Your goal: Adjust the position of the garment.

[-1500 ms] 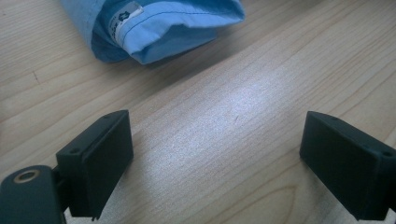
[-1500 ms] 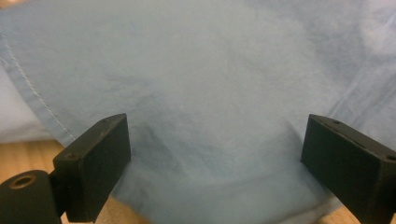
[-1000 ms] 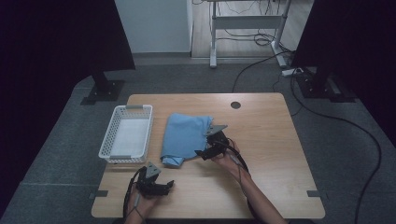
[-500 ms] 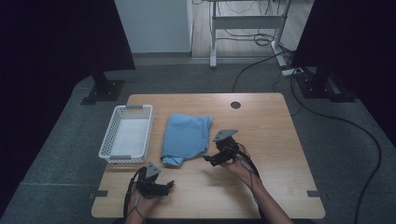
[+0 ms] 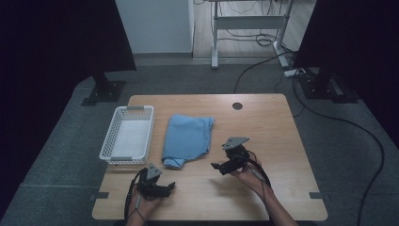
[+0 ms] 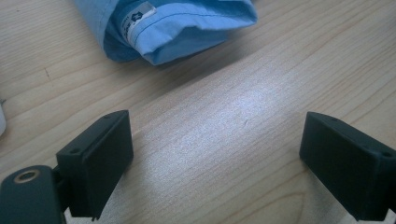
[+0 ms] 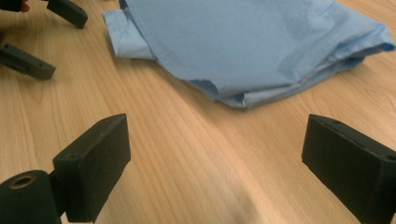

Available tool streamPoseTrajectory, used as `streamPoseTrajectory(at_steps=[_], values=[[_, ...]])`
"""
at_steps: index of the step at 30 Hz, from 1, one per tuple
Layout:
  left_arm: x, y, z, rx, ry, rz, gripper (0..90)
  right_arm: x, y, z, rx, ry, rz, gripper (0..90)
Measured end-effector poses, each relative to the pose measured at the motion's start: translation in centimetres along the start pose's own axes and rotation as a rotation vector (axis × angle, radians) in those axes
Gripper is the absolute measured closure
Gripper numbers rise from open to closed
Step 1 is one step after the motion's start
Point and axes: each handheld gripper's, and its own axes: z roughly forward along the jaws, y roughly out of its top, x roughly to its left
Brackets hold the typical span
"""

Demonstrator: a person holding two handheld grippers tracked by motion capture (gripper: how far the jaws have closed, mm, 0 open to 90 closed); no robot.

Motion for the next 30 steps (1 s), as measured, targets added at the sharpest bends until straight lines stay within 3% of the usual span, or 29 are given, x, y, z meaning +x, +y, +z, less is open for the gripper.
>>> streamPoseTrajectory(at_steps=[19, 26, 30], values=[[0.0, 0.0, 0.0, 0.0, 0.003, -0.002, 9.3, 0.3, -4.1, -3.7, -0.006, -0.038, 0.04, 8.0], [0.0, 0.0, 0.0, 0.0, 0.004, -0.003, 9.3, 0.3, -6.2, -4.9, -0.019, -0.062, 0.071, 8.0], [0.0, 0.0, 0.0, 0.0, 0.005, -0.003, 9.3, 0.4, -7.7, -5.3, 0.0, -0.084, 0.071, 8.0]])
